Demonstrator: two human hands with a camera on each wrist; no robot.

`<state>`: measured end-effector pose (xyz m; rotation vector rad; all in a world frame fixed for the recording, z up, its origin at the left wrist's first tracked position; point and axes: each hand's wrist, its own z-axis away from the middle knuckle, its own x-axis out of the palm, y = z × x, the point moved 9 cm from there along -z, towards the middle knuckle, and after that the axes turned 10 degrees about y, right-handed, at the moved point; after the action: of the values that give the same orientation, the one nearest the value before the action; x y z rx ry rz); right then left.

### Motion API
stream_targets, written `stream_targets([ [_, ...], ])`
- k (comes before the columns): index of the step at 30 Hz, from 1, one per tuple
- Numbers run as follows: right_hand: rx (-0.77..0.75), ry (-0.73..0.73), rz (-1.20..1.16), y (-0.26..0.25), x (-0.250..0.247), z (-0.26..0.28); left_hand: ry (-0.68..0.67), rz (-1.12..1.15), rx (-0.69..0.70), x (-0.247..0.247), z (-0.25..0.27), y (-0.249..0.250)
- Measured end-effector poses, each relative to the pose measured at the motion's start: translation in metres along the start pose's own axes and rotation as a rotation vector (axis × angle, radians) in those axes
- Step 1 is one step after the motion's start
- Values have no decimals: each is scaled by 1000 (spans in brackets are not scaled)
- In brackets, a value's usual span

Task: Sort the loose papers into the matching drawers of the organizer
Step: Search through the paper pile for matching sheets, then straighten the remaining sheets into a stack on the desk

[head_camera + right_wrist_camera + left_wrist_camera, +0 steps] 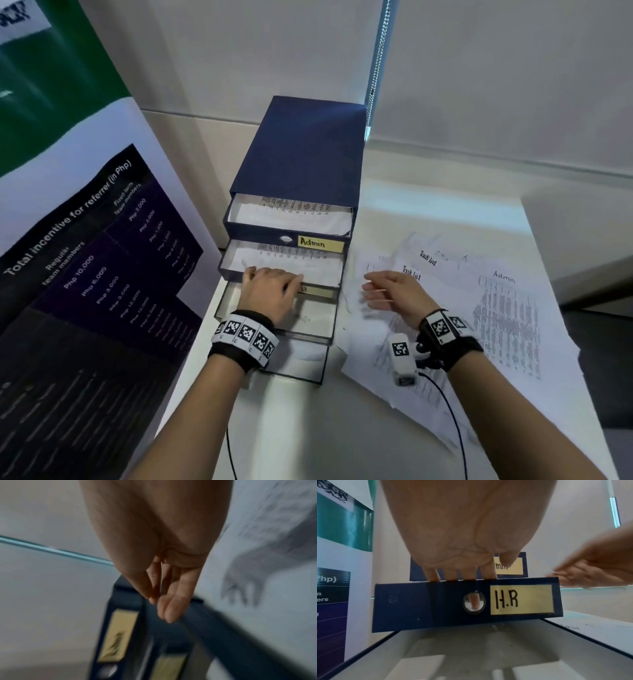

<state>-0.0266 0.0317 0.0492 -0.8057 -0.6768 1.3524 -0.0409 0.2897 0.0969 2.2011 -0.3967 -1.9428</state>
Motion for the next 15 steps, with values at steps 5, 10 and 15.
stream_targets([
  [5,255,426,835,97,-167,-24,128,135,88,-10,-20,47],
  [10,369,544,898,127,-204,-15,-102,500,285,17,-18,150],
  [15,223,538,680,121,-200,-28,-361,433,-182,148,-21,148],
])
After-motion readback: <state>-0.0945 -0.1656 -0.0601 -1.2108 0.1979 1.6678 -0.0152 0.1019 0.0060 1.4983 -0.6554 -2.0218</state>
